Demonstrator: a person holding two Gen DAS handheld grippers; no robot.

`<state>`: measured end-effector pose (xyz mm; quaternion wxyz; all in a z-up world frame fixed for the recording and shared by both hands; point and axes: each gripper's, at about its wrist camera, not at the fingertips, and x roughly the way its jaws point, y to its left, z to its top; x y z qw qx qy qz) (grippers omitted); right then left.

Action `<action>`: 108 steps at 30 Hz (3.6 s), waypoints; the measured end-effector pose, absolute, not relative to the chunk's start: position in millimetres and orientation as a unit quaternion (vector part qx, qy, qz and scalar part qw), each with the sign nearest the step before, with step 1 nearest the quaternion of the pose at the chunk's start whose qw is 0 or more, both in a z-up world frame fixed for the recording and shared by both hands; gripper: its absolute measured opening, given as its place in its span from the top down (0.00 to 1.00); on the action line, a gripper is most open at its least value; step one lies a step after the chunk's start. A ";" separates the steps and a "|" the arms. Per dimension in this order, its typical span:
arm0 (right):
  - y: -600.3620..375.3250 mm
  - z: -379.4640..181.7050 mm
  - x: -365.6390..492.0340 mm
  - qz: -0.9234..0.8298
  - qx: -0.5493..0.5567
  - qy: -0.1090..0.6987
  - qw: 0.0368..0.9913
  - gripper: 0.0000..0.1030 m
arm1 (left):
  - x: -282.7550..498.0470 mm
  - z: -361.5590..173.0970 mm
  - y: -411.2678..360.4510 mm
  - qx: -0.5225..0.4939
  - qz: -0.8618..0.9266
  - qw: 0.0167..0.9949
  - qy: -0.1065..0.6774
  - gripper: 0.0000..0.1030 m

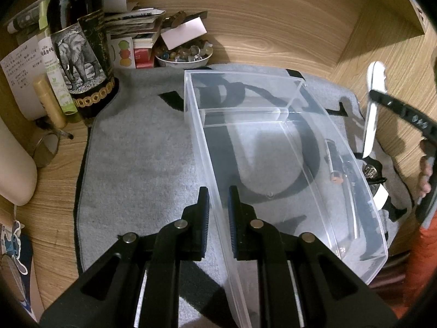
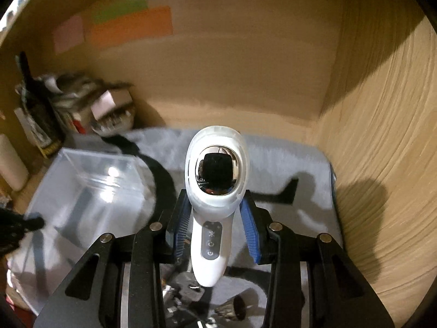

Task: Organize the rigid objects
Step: 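Lift the white device with the right gripper and release it into the clear box, then lower the right gripper onto the white plug adapter and close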

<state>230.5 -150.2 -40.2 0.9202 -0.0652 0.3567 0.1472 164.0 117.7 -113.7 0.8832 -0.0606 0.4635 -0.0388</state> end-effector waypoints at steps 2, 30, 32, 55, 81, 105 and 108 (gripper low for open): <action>-144.6 -28.4 223.1 0.157 -0.061 0.340 0.925 0.68 | 164.0 -113.6 117.4 -0.059 -0.038 0.884 0.463 0.87; -14.0 -58.7 215.0 0.295 -0.130 0.385 0.865 0.68 | 159.2 -113.0 118.5 -0.060 -0.047 0.890 0.449 0.86; -10.5 -65.0 218.2 0.296 -0.138 0.398 0.857 0.68 | 158.6 -113.0 118.9 -0.061 -0.048 0.891 0.447 0.86; -10.8 -78.2 226.1 0.283 -0.179 0.412 0.847 0.45 | 155.9 -111.6 116.6 -0.057 -0.045 0.892 0.446 0.86; -145.9 -41.4 181.6 0.139 -0.133 0.346 0.918 0.29 | 159.2 -114.0 117.4 -0.057 -0.037 0.890 0.451 0.86; -212.5 -117.5 149.5 0.113 -0.009 0.441 0.890 0.41 | 159.0 -117.7 114.6 -0.056 -0.026 0.884 0.464 0.86; -210.8 -120.9 151.3 0.122 -0.006 0.447 0.886 0.45 | 158.4 -117.2 114.2 -0.052 -0.026 0.884 0.463 0.86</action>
